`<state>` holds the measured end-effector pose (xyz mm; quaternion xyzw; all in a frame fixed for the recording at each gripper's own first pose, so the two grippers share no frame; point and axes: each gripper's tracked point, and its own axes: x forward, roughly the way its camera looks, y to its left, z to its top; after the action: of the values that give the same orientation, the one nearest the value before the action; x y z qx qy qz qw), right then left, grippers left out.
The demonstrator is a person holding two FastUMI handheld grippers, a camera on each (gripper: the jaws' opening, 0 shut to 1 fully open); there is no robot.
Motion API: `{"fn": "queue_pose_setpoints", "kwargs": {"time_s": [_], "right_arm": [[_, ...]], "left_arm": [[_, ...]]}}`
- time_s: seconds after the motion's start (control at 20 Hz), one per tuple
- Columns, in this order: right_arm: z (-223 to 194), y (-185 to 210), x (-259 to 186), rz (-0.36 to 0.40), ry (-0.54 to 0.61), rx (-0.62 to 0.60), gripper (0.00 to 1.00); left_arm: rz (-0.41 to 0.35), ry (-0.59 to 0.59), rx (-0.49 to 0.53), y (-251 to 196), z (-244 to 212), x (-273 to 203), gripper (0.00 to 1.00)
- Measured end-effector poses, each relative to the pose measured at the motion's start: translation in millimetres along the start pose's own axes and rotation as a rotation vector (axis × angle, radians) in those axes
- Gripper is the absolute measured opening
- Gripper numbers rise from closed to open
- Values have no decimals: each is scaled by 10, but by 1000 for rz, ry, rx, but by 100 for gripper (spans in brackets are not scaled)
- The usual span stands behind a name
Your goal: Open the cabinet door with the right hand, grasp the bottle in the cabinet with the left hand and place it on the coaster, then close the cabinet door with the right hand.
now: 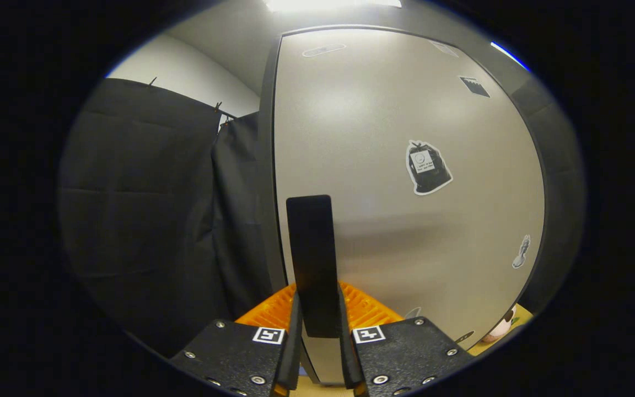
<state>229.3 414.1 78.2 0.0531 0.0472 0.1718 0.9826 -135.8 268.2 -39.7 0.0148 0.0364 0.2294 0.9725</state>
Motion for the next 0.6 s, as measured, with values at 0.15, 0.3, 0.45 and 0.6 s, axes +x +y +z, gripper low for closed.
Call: {"fn": "queue_pose_setpoints", "kwargs": {"time_s": [0.15, 0.3, 0.45, 0.6], "right_arm": [[-22, 3, -8, 19, 25, -8, 16], [-15, 32, -114, 69, 49, -4, 17], [-8, 51, -211, 116, 57, 5, 17], [3, 54, -326, 161, 61, 5, 17]], "left_arm": [[-24, -4, -3, -109, 19, 56, 85], [-58, -11, -18, -279, 50, 137, 83], [-99, -19, -25, -488, 88, 165, 87], [-139, -28, -28, -710, 140, 167, 87]]}}
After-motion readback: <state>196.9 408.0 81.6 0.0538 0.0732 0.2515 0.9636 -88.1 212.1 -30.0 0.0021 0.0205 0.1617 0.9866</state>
